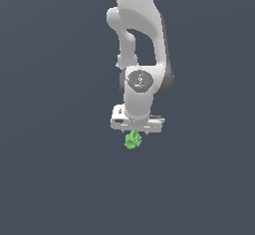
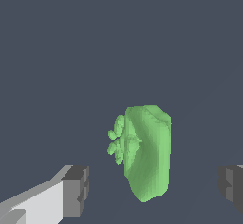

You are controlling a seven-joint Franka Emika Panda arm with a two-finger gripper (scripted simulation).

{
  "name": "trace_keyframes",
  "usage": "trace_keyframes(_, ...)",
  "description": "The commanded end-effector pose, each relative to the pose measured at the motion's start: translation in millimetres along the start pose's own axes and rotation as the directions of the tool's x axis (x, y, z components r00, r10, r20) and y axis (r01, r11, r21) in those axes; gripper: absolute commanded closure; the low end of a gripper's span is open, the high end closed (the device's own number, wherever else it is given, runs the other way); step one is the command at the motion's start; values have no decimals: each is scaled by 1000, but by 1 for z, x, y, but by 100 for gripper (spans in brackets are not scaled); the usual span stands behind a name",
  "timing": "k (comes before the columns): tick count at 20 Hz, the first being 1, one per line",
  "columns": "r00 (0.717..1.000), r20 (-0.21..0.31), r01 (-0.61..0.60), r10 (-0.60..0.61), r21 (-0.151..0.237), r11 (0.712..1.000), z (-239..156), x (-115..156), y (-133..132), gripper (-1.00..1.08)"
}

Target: Pick up the object and move it to a goal position.

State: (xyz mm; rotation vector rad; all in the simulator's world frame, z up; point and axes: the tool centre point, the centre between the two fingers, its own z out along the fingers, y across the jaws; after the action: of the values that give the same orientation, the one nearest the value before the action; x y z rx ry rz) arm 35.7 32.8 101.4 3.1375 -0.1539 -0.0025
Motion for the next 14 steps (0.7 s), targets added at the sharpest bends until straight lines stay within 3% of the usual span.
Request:
trace_keyframes(1, 1000, -2, -9, 9, 0, 1000, 3, 2, -1, -92)
trace_keyframes(7, 1000, 0, -6, 6, 0, 1000, 9, 1, -1, -92)
trace_keyframes(14, 1000, -1, -9, 9, 0, 1000, 44, 0, -1, -92)
